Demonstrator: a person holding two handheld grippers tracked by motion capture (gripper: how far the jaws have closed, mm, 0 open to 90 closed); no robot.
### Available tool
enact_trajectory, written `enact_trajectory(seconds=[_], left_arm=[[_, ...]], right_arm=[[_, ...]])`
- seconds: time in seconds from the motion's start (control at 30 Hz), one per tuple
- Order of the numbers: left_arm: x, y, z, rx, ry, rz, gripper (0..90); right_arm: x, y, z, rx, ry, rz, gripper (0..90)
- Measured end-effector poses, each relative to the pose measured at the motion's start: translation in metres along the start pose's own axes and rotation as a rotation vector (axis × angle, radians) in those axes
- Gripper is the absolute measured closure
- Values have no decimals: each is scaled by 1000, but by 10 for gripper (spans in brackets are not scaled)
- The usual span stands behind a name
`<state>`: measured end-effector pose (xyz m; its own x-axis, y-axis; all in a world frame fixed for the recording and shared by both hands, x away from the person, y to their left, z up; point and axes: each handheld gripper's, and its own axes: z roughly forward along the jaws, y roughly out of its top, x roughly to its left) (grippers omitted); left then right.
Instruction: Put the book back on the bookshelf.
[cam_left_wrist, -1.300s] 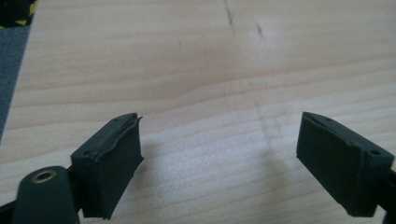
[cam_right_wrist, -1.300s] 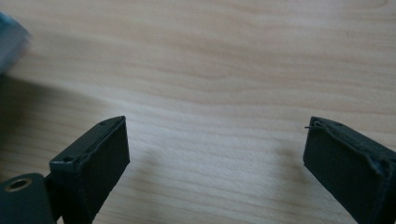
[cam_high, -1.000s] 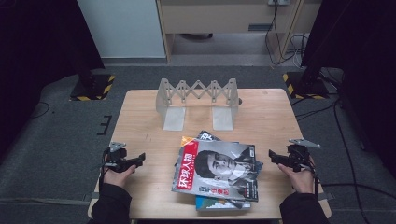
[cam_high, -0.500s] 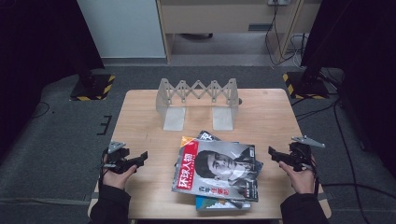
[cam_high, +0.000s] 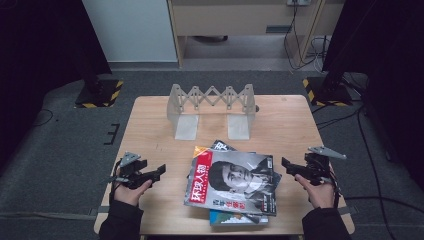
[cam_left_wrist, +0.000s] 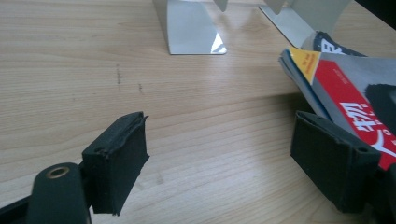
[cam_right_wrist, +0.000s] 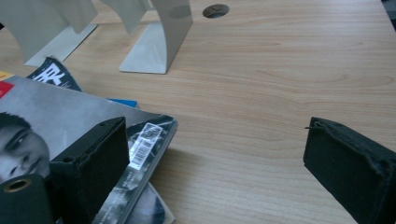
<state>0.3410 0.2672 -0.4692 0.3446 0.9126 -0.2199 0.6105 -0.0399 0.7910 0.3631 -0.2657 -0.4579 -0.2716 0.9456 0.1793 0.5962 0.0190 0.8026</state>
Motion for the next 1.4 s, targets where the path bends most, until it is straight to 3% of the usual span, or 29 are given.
enact_trajectory(seconds=[0.8, 1.4], left_arm=[[-46, -10, 0, 27, -115, 63, 183], [-75, -25, 8, 119, -200, 92, 226]], right_arm=[[31, -11, -3, 35, 69, -56, 95], [54, -26, 3, 75, 125, -97, 98]])
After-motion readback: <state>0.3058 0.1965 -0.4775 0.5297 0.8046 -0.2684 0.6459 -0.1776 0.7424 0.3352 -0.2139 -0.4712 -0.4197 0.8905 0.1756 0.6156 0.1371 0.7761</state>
